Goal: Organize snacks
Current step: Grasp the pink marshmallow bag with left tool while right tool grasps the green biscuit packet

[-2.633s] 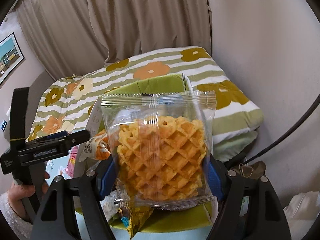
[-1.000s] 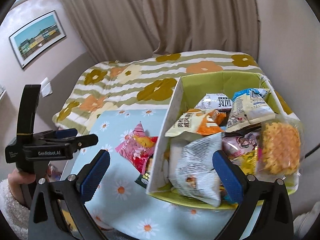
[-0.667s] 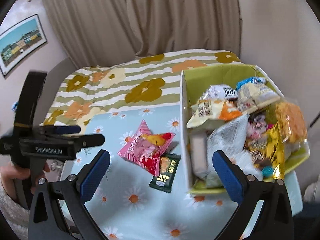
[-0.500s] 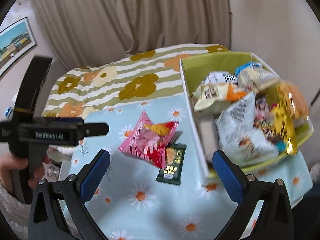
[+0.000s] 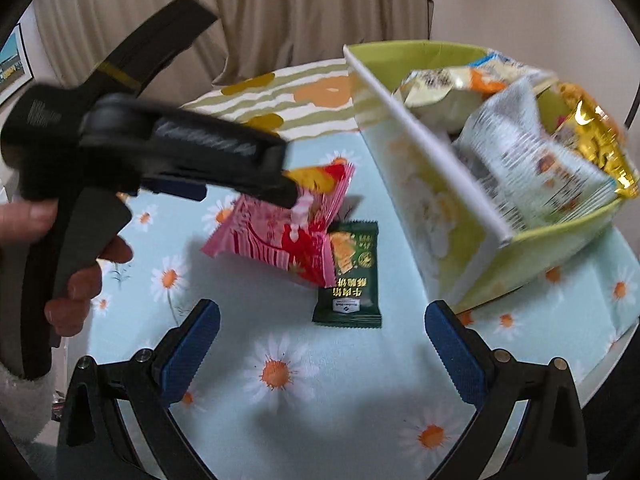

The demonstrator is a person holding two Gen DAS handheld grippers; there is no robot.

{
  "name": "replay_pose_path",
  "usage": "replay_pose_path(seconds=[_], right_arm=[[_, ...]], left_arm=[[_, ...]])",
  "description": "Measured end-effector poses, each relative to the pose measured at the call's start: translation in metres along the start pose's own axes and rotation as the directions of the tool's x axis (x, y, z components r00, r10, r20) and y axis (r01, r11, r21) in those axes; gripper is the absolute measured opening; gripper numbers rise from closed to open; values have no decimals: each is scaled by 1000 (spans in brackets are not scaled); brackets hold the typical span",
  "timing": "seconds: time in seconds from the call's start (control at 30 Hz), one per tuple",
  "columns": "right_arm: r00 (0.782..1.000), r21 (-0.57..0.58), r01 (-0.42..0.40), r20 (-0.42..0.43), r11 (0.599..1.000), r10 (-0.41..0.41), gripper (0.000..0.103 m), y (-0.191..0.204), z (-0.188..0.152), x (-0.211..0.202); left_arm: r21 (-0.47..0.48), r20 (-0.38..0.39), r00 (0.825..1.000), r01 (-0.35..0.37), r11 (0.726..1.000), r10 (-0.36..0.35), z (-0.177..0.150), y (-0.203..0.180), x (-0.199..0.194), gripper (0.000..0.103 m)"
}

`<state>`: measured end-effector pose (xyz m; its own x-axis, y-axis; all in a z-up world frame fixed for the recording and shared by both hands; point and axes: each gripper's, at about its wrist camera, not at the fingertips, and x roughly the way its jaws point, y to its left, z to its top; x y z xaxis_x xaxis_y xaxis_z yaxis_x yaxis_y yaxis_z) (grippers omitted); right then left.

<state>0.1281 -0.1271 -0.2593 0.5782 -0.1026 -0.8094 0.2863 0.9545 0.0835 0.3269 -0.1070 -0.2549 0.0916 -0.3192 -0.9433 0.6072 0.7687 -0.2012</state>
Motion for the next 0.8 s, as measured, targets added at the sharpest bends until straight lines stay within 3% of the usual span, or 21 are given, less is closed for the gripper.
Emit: replay_pose_path(seconds=[0.3,0.43,0.5,0.57,0.8], right_arm=[[997,-5,82,-14,997,-82,101,-4,-5,35],[996,-8,90,-23,996,-90,96,-8,-4,45],[996,-13,87,-25,996,-87,88,-9,-3,49],[996,-24,88,-26,996,-89,82,-8,-2,52],[995,-45,94,-22,995,-95,76,-9,6,61]], left_arm=[[1,-38,998,-45,999,45,6,-3,40,99],[11,-33,998,-57,998,57,8,-6,47,99],[35,-24,998,-56,998,56,9,-7,48,98],[34,-24,999,-37,999,38,8,-6,48,88],[38,-26,1000,12,999,-11,7,-3,43,68]])
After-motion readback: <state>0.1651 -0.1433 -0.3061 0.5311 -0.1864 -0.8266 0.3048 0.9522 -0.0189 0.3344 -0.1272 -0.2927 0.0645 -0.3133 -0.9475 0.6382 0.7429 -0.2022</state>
